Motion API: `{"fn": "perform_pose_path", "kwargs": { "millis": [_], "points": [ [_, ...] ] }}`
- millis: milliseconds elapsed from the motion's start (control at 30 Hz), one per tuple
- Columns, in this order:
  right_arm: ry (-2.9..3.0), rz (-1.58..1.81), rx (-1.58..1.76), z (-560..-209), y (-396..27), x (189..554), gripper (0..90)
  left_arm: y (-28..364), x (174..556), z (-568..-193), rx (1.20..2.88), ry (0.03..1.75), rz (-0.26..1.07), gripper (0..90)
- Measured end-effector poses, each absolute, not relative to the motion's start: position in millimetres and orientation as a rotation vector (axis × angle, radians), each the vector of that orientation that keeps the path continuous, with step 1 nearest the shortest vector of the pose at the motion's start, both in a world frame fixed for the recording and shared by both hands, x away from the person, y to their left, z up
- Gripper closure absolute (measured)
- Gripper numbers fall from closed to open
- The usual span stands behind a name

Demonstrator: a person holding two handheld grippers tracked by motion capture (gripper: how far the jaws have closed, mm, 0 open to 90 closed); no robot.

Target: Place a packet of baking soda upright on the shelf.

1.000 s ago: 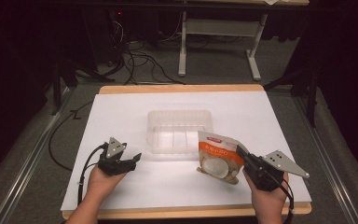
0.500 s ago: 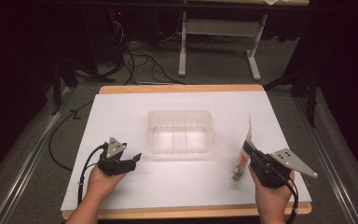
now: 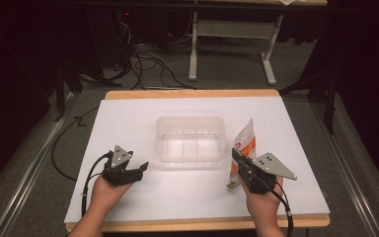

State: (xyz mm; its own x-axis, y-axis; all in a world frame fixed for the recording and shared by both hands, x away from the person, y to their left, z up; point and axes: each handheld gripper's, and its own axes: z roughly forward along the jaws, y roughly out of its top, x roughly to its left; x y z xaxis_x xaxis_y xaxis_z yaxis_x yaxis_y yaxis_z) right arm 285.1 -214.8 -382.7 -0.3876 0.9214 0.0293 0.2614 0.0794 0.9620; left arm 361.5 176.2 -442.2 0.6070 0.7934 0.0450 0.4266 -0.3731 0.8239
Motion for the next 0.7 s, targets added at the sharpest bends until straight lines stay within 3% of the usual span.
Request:
{"fn": "perform_pose_path", "kwargs": {
  "millis": [500,700],
  "points": [
    [1.711,1.323,1.183,-393,-219,278,87.3,180,358,-442,2.01,0.961,0.573,31.2],
    [1.72,1.312,1.171,-394,-217,276,90.0,180,358,-442,2.014,0.956,0.572,31.2]
  ]
}}
